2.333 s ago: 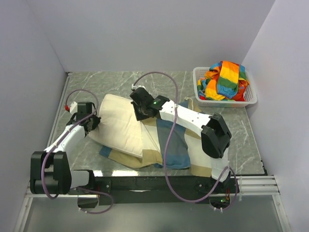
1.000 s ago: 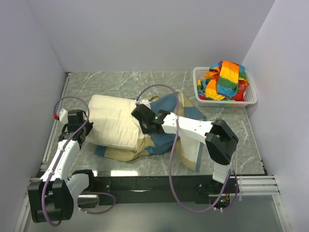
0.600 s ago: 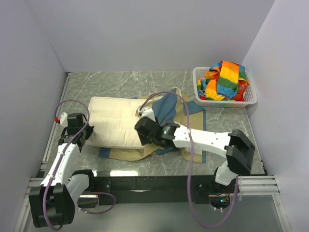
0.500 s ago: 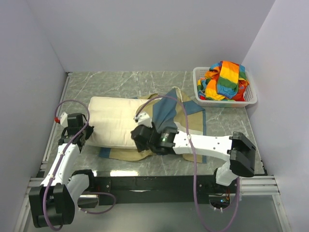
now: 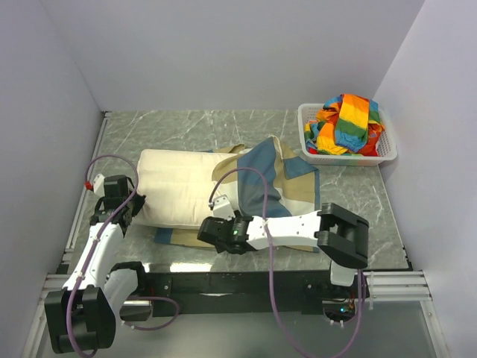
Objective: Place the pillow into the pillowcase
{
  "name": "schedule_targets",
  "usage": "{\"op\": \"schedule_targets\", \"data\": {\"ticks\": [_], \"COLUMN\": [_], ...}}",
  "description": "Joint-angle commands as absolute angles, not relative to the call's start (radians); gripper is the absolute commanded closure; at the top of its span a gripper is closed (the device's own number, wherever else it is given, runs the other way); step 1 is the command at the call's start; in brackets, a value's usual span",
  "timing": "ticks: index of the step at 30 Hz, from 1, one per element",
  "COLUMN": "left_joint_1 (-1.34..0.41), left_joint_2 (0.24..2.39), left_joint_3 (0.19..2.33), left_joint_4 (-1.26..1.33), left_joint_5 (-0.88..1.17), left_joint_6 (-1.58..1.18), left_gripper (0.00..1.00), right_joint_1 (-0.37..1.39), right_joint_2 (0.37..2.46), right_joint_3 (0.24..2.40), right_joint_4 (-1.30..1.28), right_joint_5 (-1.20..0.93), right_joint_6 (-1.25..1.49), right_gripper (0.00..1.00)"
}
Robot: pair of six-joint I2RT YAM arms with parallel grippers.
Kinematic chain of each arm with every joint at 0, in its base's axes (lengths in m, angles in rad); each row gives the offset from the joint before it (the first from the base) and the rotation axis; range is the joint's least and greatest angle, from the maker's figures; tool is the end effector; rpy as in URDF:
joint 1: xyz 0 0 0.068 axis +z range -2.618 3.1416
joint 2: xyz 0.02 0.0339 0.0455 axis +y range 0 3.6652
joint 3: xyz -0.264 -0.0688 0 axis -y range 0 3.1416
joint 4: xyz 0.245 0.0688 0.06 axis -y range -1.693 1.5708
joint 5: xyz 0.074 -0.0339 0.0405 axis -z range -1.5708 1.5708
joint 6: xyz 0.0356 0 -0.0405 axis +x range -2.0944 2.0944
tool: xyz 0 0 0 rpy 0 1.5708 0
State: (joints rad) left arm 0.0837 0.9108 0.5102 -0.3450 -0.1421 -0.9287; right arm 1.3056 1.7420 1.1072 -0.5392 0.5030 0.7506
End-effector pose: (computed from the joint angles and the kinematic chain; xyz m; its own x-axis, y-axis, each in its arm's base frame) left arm 0.1863 0.0207 0.2077 -0.2556 -0.8170 -0.5169 -0.6531 0.5401 -0.5308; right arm 0.1053 0.3222 0.1796 -0.7202 -0.3716 -0.5859 -0.4177 0.9065 -0.0615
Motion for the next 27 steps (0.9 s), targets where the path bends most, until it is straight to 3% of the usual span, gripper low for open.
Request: {"op": "schedule_targets", "data": {"ticks": [1,5,6,9,15,27], "left_joint_1": [0.071,0.072,0.071,0.071,0.04,-0.09], "left_joint_2": [0.884,0.876,0.876,0.867,0.807,0.773], "left_joint_3": [0.509,0.505,0.505,0.503,0.502,0.566], "left_joint_4": [-0.364,-0.354,-0.354,-0.357,-0.354,-0.391], "left_joint_5": [-0.064,-0.052,-0.051,-0.043,-0.009,-0.083], "left_joint_6": [-0.916,-0.917,-0.916,-0.913,-0.952,-0.945], "left_gripper": [0.99,0.99,0.99,0.99,0.99,0.99], "right_joint_1": [1.321,1.299,1.296,1.301,1.382,1.256], "right_joint_2": [1.807,1.87,1.876,1.875,1.853,1.763], "right_joint_3": [1.166,1.216,1.227,1.278,1.466,1.557], "right_joint_4": [-0.543,-0.581,-0.595,-0.598,-0.551,-0.557], "right_joint_5": [0.543,0.595,0.607,0.582,0.417,0.333], "right_joint_6": [0.784,0.793,0.792,0.764,0.658,0.539], "right_gripper": [0.33,0.51,0.73,1.0,1.0,1.0]}}
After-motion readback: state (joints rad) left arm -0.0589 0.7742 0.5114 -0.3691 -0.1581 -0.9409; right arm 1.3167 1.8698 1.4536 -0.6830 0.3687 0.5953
